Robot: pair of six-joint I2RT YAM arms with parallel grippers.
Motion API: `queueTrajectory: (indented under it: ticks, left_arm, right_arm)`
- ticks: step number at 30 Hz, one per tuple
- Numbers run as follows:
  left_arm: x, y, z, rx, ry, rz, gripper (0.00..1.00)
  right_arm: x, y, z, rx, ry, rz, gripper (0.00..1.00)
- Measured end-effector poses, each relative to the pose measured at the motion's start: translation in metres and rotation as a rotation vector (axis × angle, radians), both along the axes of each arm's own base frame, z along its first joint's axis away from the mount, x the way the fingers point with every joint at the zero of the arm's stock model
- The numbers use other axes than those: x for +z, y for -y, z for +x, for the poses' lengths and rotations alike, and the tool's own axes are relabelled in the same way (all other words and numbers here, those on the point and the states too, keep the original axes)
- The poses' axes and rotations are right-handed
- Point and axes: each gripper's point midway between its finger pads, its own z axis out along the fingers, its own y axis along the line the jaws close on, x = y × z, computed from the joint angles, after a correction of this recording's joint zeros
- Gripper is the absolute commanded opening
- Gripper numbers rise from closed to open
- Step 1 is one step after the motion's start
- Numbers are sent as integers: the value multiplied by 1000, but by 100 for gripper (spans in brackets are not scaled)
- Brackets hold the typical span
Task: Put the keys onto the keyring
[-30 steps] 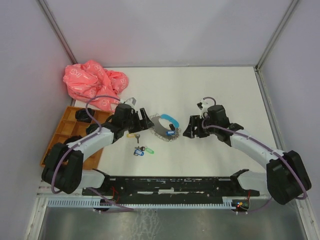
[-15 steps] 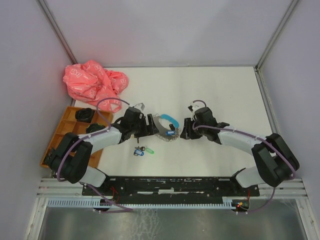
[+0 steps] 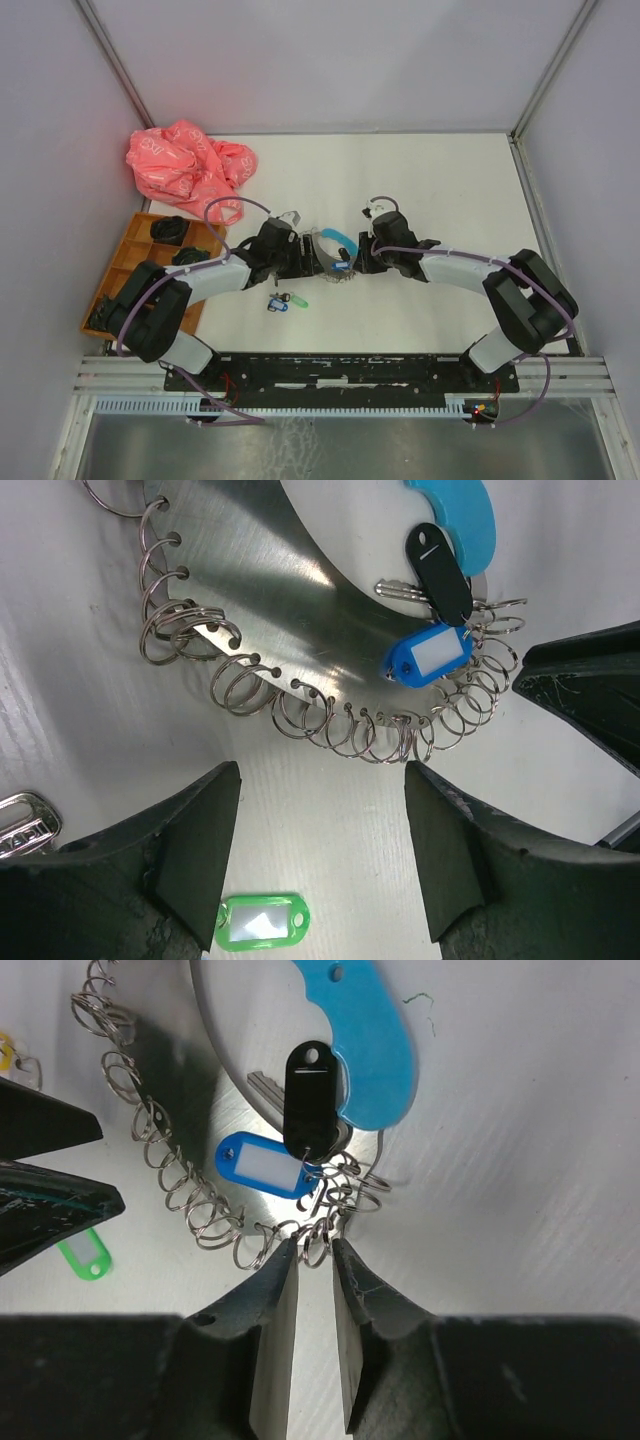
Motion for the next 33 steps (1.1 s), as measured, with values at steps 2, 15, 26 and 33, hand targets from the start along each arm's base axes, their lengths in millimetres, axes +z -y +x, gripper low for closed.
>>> queueTrajectory:
  ticks: [2, 15, 26, 33]
  left_arm:
    - [0, 1, 0, -3, 1, 0, 70]
    - [2, 5, 0, -9, 12, 5, 63]
    - [-1, 1, 0, 6, 10, 31, 63]
    - [3, -1, 5, 20, 21, 46, 64]
  right_arm:
    - [-4, 1, 0, -3, -1, -13, 26]
    - [-16, -2, 4, 12, 11, -51, 23]
    - [-12, 17, 2, 25, 41, -147, 34]
    - [4, 28, 8, 32, 95, -211, 34]
